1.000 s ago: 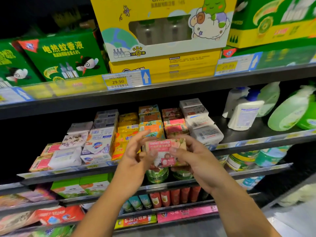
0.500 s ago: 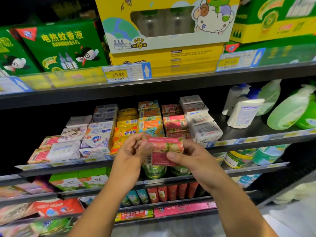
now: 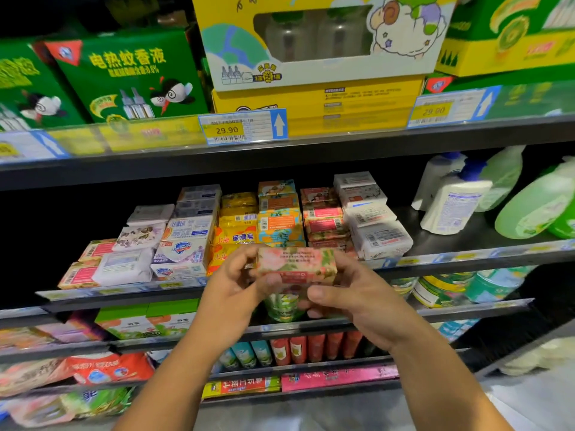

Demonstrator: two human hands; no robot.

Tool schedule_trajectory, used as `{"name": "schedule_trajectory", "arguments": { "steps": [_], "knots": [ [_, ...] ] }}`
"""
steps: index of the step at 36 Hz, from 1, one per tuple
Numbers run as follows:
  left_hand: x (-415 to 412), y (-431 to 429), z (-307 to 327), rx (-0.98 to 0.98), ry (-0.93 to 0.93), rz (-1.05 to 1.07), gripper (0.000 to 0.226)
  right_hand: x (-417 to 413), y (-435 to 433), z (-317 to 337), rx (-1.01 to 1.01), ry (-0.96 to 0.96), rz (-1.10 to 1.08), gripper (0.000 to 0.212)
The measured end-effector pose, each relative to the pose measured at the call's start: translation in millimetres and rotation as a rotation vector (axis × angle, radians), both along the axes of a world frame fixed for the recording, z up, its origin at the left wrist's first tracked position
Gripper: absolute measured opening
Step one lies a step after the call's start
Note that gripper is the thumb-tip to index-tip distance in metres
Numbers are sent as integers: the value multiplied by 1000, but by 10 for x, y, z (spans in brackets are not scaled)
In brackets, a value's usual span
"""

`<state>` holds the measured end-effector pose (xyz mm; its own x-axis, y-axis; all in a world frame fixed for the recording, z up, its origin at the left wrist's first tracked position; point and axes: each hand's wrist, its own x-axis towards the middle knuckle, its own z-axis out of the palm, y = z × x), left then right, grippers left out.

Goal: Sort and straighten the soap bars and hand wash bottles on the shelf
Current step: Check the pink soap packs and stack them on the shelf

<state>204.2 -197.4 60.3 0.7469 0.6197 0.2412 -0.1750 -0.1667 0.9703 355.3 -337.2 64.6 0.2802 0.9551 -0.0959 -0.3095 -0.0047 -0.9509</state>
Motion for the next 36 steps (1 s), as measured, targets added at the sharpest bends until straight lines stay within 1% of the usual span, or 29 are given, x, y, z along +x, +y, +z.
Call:
{"name": "schedule_trajectory", "arguments": {
  "steps": [1,2,3,6,7,9,11,12,14,16,17,18,19,21,22,23,24,26,27,29,32,33,34,36],
  "knots": [
    [4,-28,24,-71,-28,-14,48,-22,14,4,-18,-52,-36,34],
    [13,-60,56,-108,-31,-19,36,-37,30,-7,-27,-79,-62,30],
    [28,-89,83,-117,-17,-9,30,-56,48,-8,-31,-84,-79,28],
    [39,-99,80,-99,-1,28,40,-92,78,-11,-45,-42,-181,32],
    [24,-81,61,-87,1,3,46,-99,78,-4,-51,-48,-214,33],
    [-11,-31,-14,-81,24,-82,61,-99,67,11,-48,-57,-244,27],
    [-47,6,-62,-80,37,-133,61,-78,46,20,-28,1,-238,17],
    [-55,27,-73,-27,58,-108,59,-63,33,25,-17,42,-221,16],
    [-57,74,-88,124,125,-29,57,-27,7,34,3,112,-153,26],
    [-57,124,-104,184,133,3,55,3,-16,29,43,150,-58,44],
    [-54,136,-95,203,133,32,53,13,-18,21,52,132,-25,52],
    [-50,128,-66,223,128,62,52,18,-9,3,44,72,-18,56],
    [-47,109,-41,205,109,71,56,12,7,-8,26,-11,-32,57],
    [-23,40,-8,30,43,65,64,-28,54,-36,10,-110,-73,49],
    [-10,-1,12,-53,33,74,57,-55,74,-51,5,-108,-92,45],
    [4,-41,36,-95,35,96,45,-81,89,-63,-5,-84,-111,43],
    [15,-78,68,-96,49,126,37,-104,101,-72,-16,-49,-132,43],
    [9,-102,83,-73,54,144,34,-133,109,-67,-41,-3,-184,46],
    [-6,-97,70,-57,61,121,34,-134,112,-58,-45,-8,-209,46],
    [-56,-51,9,-81,84,24,49,-117,115,-38,-40,-24,-251,40],
    [-134,24,-81,-179,107,-201,68,-90,94,-3,-60,60,-265,18],
    [-155,36,-92,-144,140,-237,72,-80,83,-2,-63,118,-246,13],
    [-162,43,-91,-73,184,-218,71,-71,71,0,-57,191,-220,15],
    [-155,79,-97,103,222,-88,62,-58,50,5,-16,334,-120,30]
  ]
}}
